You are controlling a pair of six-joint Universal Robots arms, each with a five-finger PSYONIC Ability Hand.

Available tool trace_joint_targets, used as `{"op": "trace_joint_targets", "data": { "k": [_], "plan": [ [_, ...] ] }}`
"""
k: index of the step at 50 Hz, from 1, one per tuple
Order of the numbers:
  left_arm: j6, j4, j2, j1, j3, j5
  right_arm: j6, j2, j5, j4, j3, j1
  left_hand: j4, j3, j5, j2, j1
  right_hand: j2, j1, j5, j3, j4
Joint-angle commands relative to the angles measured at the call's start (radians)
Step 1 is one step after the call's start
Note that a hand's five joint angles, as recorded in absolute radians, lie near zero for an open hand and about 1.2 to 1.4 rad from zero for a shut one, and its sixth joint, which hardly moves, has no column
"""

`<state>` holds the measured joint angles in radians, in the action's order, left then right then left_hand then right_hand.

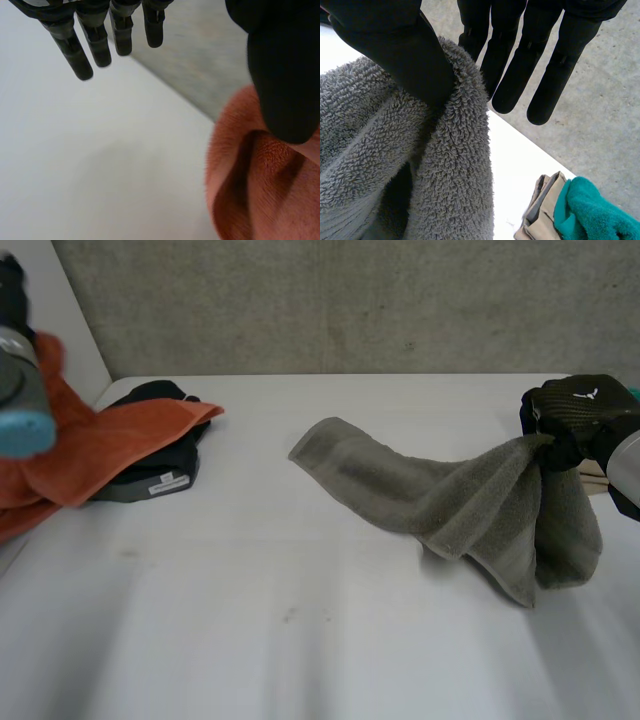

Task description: Fold the laundry.

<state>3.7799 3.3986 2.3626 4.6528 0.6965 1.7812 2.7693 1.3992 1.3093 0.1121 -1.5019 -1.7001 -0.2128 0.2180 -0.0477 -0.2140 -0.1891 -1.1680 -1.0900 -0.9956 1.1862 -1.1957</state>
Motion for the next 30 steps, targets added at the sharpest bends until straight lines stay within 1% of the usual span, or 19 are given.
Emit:
{"op": "trace_joint_targets", "data": {
  "k": [1, 7, 8, 11, 12, 15, 16, 17, 19, 20, 23, 24, 27, 30],
  "plan": [
    [-0.074, -0.008, -0.115, -0.057, 0.291, -0.062, 0.007, 0.001, -0.005, -0.002, -0.001, -0.001, 0.032, -0.037, 0.041, 0.033, 0.008, -0.228, -0.306, -0.226, 0.210, -0.201],
    [-0.230, -0.015, -0.261, -0.117, 0.526, -0.144, 0.010, 0.001, -0.036, -0.002, -0.014, -0.029, 0.026, -0.031, 0.035, 0.027, 0.002, -0.228, -0.306, -0.226, 0.210, -0.201],
    [-0.267, -0.015, -0.294, -0.140, 0.587, -0.173, 0.012, 0.001, -0.039, -0.002, -0.017, -0.030, 0.026, -0.031, 0.035, 0.027, 0.002, -0.228, -0.306, -0.226, 0.210, -0.201],
    [-0.313, -0.015, -0.344, -0.189, 0.681, -0.233, 0.015, 0.003, -0.051, 0.000, -0.026, -0.046, 0.029, -0.034, 0.038, 0.030, 0.005, -0.228, -0.306, -0.226, 0.210, -0.201],
    [-0.336, -0.012, -0.367, -0.227, 0.733, -0.273, 0.015, 0.004, -0.056, 0.000, -0.027, -0.052, 0.032, -0.037, 0.041, 0.033, 0.008, -0.228, -0.306, -0.226, 0.210, -0.201],
    [-0.362, -0.009, -0.382, -0.291, 0.791, -0.333, 0.018, 0.020, -0.070, 0.003, -0.029, -0.084, 0.035, -0.040, 0.044, 0.036, 0.011, -0.228, -0.306, -0.226, 0.210, -0.201],
    [-0.371, -0.005, -0.382, -0.337, 0.816, -0.362, 0.019, 0.027, -0.074, 0.006, -0.029, -0.093, 0.035, -0.040, 0.044, 0.036, 0.011, -0.228, -0.306, -0.226, 0.210, -0.201],
    [-0.374, -0.005, -0.381, -0.360, 0.825, -0.371, 0.022, 0.040, -0.079, 0.008, -0.027, -0.104, 0.037, -0.043, 0.047, 0.039, 0.014, -0.228, -0.306, -0.226, 0.210, -0.201],
    [-0.376, -0.002, -0.378, -0.406, 0.836, -0.382, 0.045, 0.098, -0.091, 0.009, -0.017, -0.137, 0.038, -0.044, 0.048, 0.040, 0.015, -0.228, -0.306, -0.226, 0.210, -0.201],
    [-0.378, 0.002, -0.369, -0.448, 0.837, -0.382, 0.058, 0.118, -0.093, 0.009, -0.009, -0.151, 0.038, -0.044, 0.048, 0.040, 0.015, -0.228, -0.306, -0.226, 0.210, -0.201],
    [-0.381, 0.024, -0.326, -0.499, 0.830, -0.379, 0.123, 0.179, -0.102, 0.005, 0.029, -0.203, 0.035, -0.040, 0.044, 0.036, 0.011, -0.228, -0.306, -0.226, 0.210, -0.201],
    [-0.384, 0.043, -0.288, -0.520, 0.816, -0.373, 0.140, 0.193, -0.104, 0.006, 0.041, -0.216, 0.020, -0.025, 0.029, 0.021, -0.004, -0.228, -0.306, -0.226, 0.210, -0.201],
    [-0.393, 0.060, -0.234, -0.549, 0.778, -0.352, 0.206, 0.219, -0.108, 0.011, 0.087, -0.254, 0.011, -0.016, 0.020, 0.012, -0.013, -0.228, -0.306, -0.226, 0.210, -0.201],
    [-0.422, 0.061, -0.159, -0.578, 0.715, -0.304, 0.249, 0.244, -0.120, 0.017, 0.106, -0.270, 0.011, -0.016, 0.020, 0.012, -0.013, -0.228, -0.306, -0.226, 0.210, -0.201]
  ]
}}
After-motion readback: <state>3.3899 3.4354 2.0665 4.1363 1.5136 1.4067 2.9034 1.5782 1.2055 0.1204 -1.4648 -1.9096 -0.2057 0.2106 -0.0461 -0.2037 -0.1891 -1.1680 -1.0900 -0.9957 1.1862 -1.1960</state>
